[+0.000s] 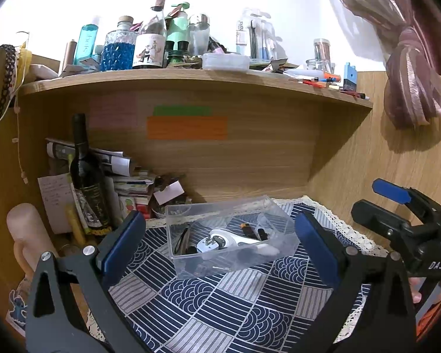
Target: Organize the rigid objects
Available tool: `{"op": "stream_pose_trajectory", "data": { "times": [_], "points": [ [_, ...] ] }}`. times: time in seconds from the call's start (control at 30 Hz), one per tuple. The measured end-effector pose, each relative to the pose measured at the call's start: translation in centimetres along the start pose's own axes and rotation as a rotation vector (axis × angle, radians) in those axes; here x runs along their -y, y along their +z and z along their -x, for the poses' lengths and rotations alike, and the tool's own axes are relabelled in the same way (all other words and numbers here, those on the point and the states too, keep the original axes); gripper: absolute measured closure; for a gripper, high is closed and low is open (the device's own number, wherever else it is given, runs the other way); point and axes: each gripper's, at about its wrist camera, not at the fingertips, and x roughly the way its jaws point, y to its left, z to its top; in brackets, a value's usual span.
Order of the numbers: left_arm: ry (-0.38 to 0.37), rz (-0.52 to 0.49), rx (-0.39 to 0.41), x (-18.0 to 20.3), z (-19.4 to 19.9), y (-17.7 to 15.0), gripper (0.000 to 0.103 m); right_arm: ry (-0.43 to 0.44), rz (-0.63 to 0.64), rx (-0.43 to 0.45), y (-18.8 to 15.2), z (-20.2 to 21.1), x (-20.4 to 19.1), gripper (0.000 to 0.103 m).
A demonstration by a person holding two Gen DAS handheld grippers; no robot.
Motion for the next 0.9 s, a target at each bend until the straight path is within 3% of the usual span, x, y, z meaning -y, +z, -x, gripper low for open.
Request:
{"op": "stream_pose_trajectory", "data": {
  "times": [0.9],
  "points": [
    [-0.024,0.001,0.006,-0.27,0.01,-0.14,0.0,0.005,-0.015,-0.018,-0.21,-0.56,-0.54,0.0]
  ]
}}
